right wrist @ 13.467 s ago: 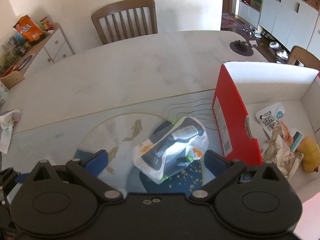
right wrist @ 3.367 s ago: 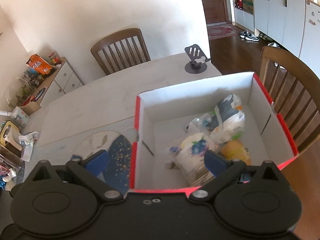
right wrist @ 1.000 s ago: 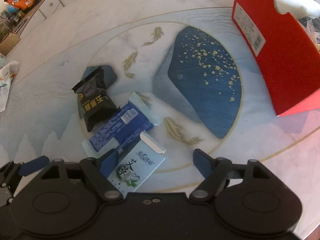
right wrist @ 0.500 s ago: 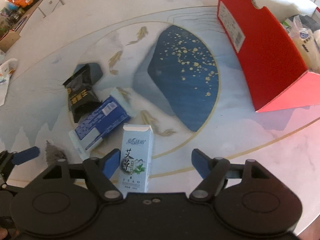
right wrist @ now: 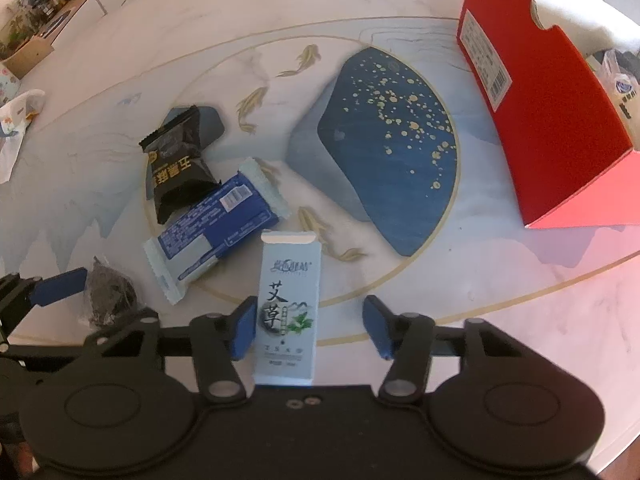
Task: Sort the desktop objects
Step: 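Move the right tool to the white milk carton while the left tool approaches the dark seaweed packet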
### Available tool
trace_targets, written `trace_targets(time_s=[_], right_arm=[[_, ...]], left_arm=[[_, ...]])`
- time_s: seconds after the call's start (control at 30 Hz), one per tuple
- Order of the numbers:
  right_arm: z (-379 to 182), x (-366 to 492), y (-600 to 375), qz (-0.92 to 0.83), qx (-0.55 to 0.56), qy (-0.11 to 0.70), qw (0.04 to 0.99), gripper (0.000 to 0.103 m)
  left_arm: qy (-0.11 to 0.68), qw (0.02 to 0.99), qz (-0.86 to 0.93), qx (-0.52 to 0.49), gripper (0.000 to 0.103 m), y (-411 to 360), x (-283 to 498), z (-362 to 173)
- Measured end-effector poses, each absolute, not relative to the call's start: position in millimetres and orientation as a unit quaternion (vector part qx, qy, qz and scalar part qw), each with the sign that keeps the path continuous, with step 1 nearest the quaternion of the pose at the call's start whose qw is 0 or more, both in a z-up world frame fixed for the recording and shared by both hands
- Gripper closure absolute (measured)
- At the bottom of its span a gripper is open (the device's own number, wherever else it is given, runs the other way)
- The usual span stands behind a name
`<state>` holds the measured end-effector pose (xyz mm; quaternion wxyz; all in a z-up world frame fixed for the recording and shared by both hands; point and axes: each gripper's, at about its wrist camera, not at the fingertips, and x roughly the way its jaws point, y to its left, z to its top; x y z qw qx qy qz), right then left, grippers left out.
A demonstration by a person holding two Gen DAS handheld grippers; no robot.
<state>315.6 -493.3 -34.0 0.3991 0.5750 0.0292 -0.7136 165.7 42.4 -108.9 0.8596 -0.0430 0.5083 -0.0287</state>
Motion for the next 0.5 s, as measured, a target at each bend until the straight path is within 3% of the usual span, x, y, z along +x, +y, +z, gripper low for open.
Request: trace_targets(time_s=[0.13,0.23,0.5], right_arm=[[-32.0,318.4,-493.4,-0.711,0.574,0.026,0.405,0.063],[-31.6,318.6,-493.0,-0.709,0.574,0.022,0.408,0.074],[-33.4,315.8,-487.4,-0.706,0.58,0.004,0.407,0.075]], left_arm=[[0.509,0.859,-0.035,-0.049,0.051,41.7,164.5,-106.2],[0.51,0.858,-0.04,-0.051,0.055,40.3,163.6,-105.9],[0.509,0.856,-0.055,-0.069,0.059,41.4,162.2,-104.6]])
